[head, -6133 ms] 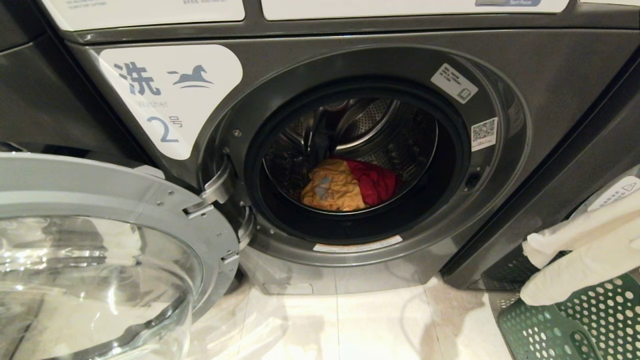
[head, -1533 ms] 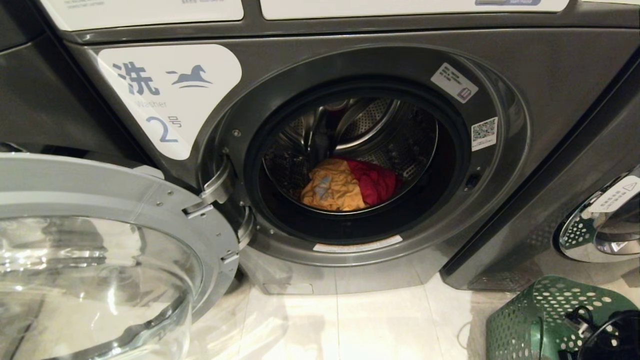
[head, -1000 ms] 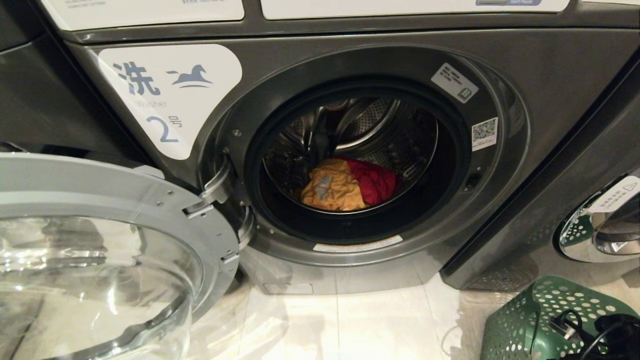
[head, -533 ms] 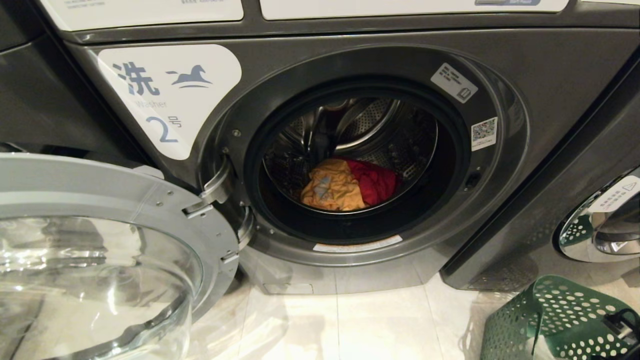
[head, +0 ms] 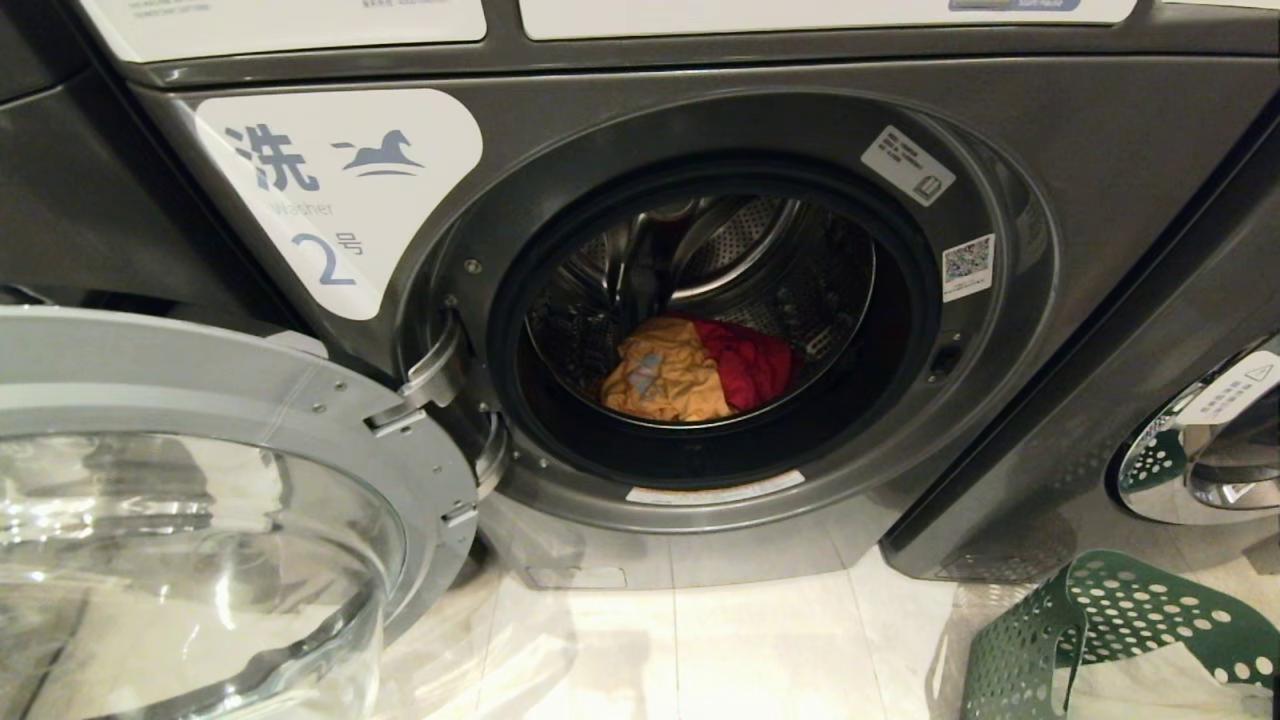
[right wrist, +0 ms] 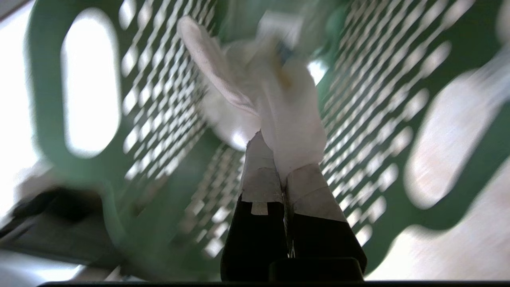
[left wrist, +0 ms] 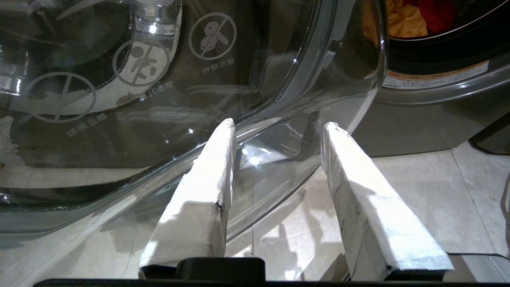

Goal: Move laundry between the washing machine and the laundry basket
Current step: Pick a cloth and place it into the basket

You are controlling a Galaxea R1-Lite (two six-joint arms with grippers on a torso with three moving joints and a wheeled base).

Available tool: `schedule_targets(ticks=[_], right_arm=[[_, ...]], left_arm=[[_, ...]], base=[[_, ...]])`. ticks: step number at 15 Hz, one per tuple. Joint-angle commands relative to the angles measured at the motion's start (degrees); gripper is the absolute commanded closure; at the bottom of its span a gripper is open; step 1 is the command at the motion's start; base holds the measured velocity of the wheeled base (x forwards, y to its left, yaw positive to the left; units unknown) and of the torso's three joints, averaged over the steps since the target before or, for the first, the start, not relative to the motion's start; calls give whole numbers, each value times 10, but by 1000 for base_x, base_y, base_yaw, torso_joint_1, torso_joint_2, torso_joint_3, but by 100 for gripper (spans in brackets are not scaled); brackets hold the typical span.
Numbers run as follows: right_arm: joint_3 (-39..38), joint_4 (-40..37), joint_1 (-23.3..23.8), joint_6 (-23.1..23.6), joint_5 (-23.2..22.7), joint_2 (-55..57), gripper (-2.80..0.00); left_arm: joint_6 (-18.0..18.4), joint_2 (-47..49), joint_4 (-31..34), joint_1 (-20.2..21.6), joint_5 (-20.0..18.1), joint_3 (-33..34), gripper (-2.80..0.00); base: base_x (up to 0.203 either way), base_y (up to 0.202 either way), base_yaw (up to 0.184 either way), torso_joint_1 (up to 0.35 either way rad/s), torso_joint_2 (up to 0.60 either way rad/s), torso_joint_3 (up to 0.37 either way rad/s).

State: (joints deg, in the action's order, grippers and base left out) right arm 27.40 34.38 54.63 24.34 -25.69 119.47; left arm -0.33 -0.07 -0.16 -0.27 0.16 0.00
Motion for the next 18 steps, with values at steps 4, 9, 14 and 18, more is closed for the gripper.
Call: schedule_targets(ticks=[4,9,14,18], right_arm=[[41,69,-2,10,-3,79,0],[80,94,-38,8,-3,103,0],[86,94,-49,7,-2,106,0],[95,94,-53,4,-2,106,-280]], left_arm=[[0,1,0,0,0,1,0],[0,1,0,0,0,1,0],[0,1,0,0,0,1,0],[0,1,0,0,0,1,0]], base=[[0,0,0,0,0,0],[0,0,0,0,0,0],[0,0,0,0,0,0],[0,0,0,0,0,0]])
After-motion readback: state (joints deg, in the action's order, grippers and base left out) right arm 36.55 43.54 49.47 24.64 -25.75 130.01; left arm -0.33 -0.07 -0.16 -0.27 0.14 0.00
